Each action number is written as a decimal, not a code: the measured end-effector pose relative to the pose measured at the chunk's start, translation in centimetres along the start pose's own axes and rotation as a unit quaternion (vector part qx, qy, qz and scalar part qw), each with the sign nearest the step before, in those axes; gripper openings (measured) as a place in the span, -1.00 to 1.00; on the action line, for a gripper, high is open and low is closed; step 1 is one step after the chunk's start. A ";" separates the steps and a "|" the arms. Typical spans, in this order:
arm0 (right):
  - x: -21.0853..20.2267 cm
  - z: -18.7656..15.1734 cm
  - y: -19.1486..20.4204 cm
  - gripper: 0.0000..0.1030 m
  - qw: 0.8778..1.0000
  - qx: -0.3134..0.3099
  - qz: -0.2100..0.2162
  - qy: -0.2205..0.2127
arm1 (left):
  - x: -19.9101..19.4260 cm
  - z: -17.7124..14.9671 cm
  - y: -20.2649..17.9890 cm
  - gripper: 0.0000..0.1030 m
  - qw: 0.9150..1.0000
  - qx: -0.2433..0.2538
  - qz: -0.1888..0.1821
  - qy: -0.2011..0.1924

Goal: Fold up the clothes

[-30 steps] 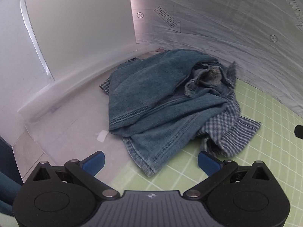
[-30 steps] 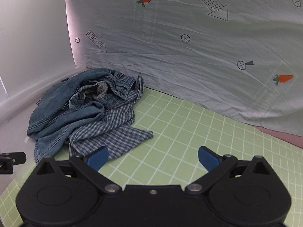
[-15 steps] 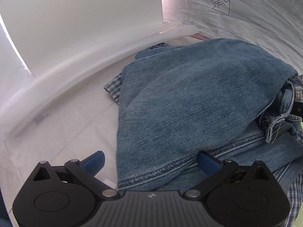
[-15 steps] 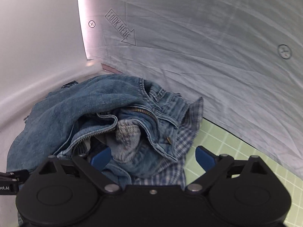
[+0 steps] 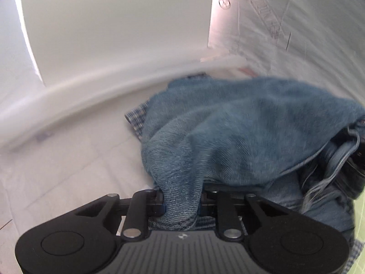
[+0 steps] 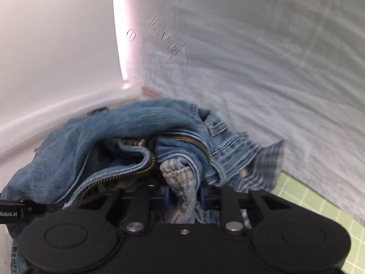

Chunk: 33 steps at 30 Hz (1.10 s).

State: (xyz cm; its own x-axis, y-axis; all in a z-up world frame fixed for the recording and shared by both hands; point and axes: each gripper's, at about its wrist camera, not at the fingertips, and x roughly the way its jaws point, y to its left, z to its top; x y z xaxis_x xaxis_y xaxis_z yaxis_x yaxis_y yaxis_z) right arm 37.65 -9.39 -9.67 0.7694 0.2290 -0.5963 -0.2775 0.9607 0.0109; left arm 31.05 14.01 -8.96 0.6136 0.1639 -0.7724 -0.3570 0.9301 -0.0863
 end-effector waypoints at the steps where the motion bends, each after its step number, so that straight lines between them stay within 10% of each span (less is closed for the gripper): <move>1: -1.2 0.2 -0.3 -0.69 1.000 0.008 -0.009 -0.016 | -1.2 0.3 0.3 -0.62 1.000 -0.006 -0.007 -0.013; 7: -10.6 0.1 -2.1 -0.71 0.992 0.023 -0.080 -0.099 | -11.1 1.3 -0.9 -0.65 0.993 0.015 -0.075 -0.094; 13: -24.8 -4.0 -6.3 -0.72 0.966 0.064 -0.190 -0.163 | -23.5 -2.8 -5.5 -0.65 0.964 0.098 -0.207 -0.135; 18: -37.6 -10.8 -12.2 -0.71 0.930 0.091 -0.314 -0.166 | -30.4 -12.1 -11.6 -0.48 0.927 0.202 -0.307 -0.070; 22: -43.4 -18.8 -17.9 -0.61 0.907 0.100 -0.402 -0.068 | -30.6 -21.5 -15.9 -0.16 0.909 0.266 -0.314 0.062; 23: -43.5 -21.2 -19.6 -0.27 0.903 0.105 -0.416 -0.009 | -30.5 -23.6 -16.3 -0.16 0.906 0.278 -0.306 0.095; 26: -43.7 -28.9 -23.7 -0.08 0.887 0.165 -0.403 0.153 | -30.6 -26.6 -15.5 -0.14 0.914 0.265 -0.276 0.135; 33: -48.0 -33.7 -23.7 0.19 0.884 0.283 -0.357 0.102 | -30.0 -25.4 -11.6 0.13 0.962 0.161 -0.196 0.099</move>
State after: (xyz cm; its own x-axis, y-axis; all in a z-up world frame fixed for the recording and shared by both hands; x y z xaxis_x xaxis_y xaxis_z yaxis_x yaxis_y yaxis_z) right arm -12.11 -48.46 -8.32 0.4960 -0.4452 -0.7456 0.6145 0.7865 -0.0608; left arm -1.15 -10.06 -0.75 0.4991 -0.2570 -0.8275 0.1318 0.9664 -0.2207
